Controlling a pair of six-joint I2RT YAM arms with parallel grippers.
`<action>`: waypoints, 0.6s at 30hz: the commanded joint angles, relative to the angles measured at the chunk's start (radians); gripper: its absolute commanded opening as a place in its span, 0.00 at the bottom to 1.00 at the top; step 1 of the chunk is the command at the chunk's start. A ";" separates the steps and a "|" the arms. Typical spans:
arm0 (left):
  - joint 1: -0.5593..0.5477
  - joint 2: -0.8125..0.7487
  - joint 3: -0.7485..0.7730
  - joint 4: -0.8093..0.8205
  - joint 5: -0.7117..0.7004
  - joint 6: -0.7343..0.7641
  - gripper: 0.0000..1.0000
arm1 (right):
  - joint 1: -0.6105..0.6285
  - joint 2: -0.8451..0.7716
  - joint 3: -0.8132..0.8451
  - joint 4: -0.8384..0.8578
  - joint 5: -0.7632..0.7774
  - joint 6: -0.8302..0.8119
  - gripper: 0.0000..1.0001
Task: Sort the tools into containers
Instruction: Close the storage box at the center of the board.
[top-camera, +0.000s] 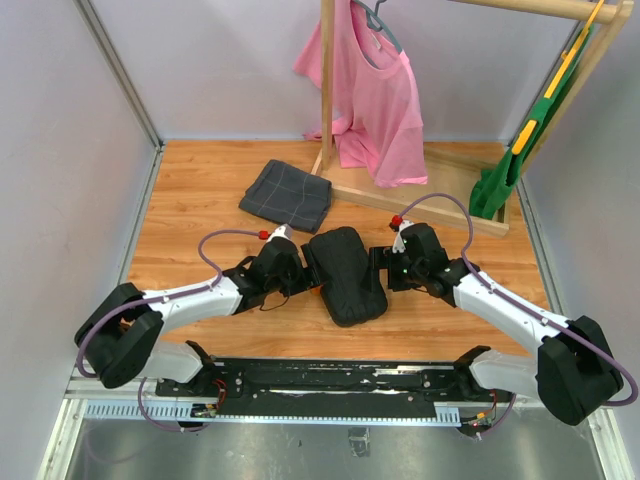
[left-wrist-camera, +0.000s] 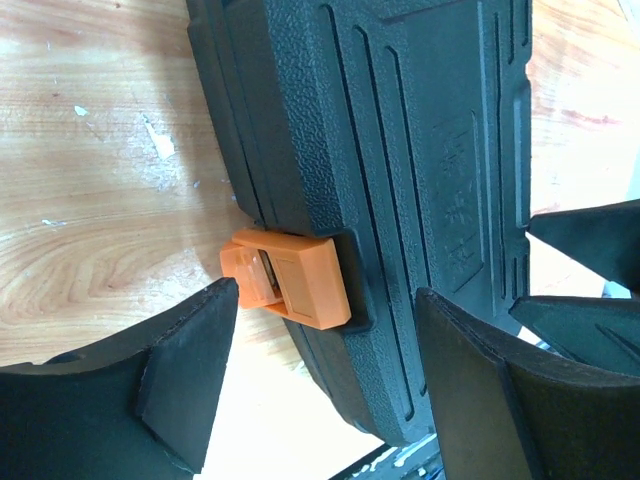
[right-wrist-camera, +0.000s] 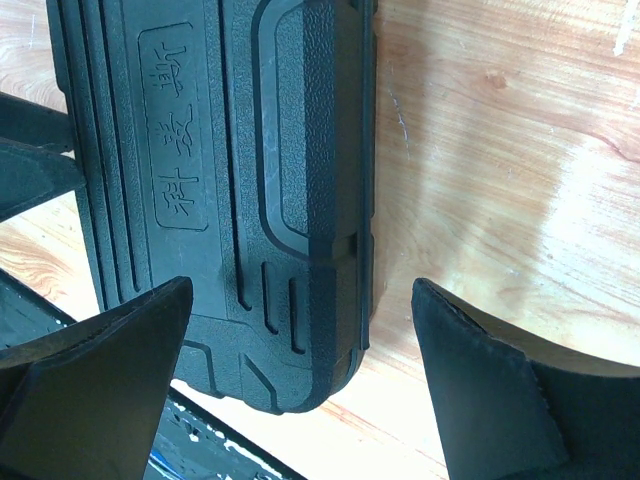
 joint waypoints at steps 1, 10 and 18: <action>-0.007 0.022 0.024 0.015 -0.006 -0.018 0.75 | 0.018 0.007 0.016 -0.003 0.006 -0.009 0.92; -0.008 0.053 0.016 0.049 0.008 -0.027 0.74 | 0.017 0.024 0.019 0.014 -0.018 -0.006 0.91; -0.008 0.084 0.010 0.083 0.027 -0.033 0.74 | 0.017 0.031 0.011 0.017 -0.025 -0.006 0.91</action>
